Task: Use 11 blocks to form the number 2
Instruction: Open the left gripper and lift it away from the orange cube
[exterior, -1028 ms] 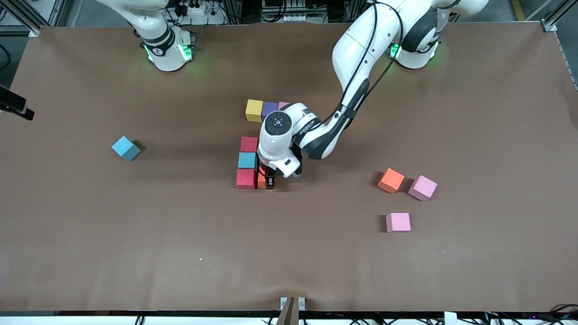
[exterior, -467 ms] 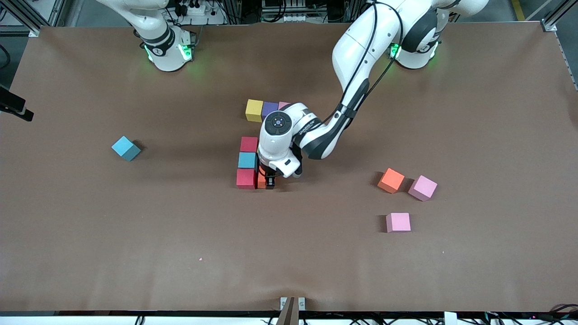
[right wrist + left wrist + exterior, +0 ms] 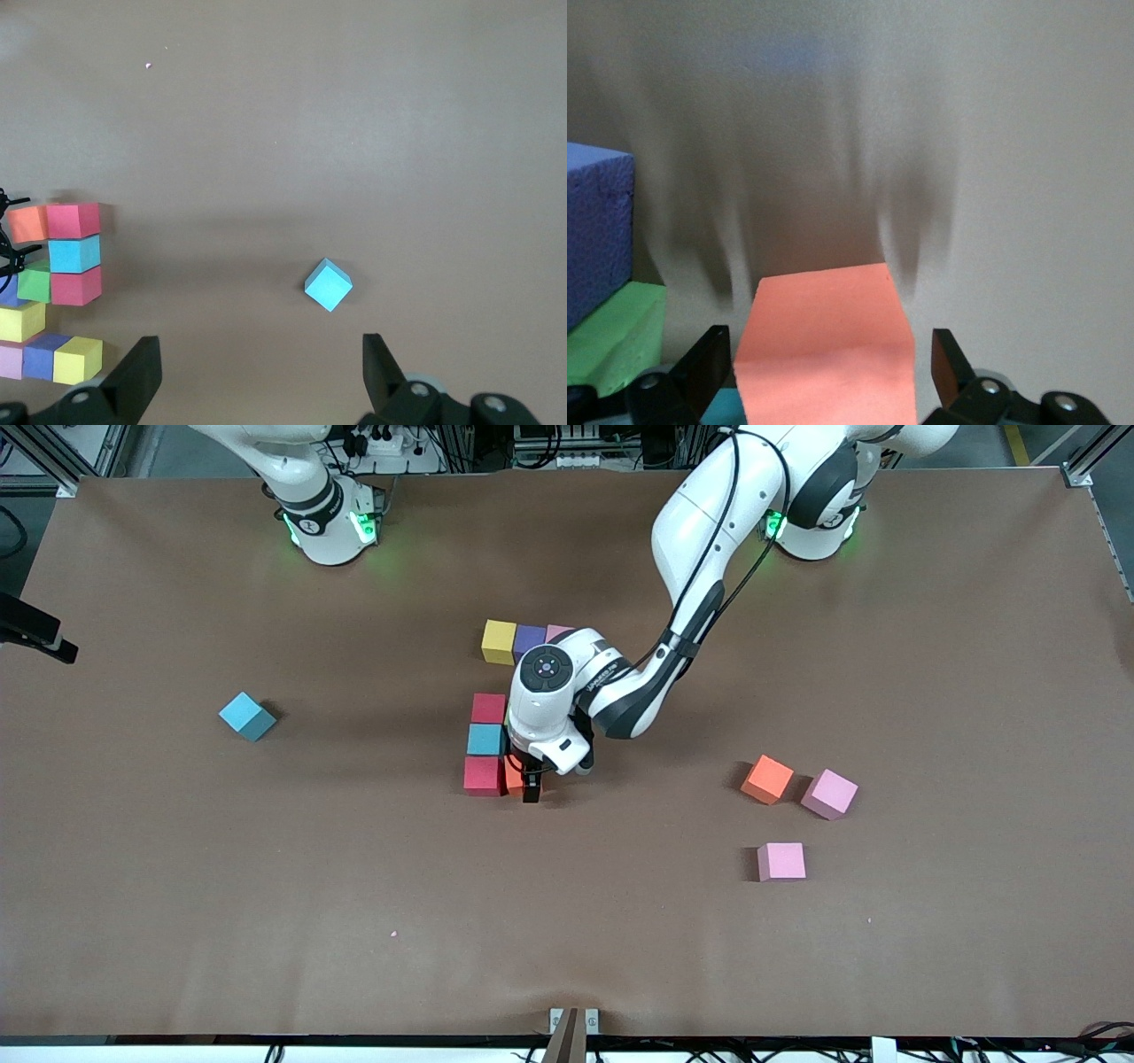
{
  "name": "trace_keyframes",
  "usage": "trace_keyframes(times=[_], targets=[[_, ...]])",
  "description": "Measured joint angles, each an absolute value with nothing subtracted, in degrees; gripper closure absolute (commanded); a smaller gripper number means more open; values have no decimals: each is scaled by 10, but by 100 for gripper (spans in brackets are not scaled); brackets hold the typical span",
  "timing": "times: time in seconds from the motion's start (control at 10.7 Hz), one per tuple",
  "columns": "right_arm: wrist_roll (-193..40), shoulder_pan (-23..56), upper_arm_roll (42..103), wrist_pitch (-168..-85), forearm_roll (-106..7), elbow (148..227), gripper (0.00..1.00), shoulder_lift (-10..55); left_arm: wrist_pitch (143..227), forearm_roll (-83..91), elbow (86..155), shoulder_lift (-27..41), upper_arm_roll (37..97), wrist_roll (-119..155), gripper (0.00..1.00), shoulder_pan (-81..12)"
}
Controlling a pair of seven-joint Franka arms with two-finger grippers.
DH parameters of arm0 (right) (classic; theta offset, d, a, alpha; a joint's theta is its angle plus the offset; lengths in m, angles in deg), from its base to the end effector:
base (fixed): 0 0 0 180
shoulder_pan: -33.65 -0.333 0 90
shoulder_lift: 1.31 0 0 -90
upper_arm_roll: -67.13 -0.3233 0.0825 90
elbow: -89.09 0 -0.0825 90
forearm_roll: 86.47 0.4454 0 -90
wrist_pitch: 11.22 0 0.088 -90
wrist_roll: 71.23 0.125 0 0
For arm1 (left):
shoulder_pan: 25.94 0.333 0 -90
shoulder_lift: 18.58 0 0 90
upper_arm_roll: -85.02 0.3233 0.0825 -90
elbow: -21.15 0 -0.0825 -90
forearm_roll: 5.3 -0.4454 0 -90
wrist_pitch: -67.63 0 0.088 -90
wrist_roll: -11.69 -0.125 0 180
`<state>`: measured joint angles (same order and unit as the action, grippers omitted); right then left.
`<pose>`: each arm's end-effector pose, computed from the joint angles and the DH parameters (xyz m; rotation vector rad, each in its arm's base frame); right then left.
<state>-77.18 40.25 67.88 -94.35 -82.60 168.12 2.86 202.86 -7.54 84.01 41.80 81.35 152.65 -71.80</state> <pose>0.6222 -0.0708 0.6593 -3.0757 0.0252 -0.0099 0.5664 -0.6362 0.1429 2.0336 2.1131 -0.0602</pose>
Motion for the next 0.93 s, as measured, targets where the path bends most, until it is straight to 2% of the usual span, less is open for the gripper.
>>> trace_keyframes(times=[0.47,0.93], targets=[[-772,397,678,-945,-829,1681,0,34,2023,-75,830,410,813,1524,0,-719],[-772,379,677,-939,-871,1681,0,48,1938,-75,827,363,817,1507,0,-709]])
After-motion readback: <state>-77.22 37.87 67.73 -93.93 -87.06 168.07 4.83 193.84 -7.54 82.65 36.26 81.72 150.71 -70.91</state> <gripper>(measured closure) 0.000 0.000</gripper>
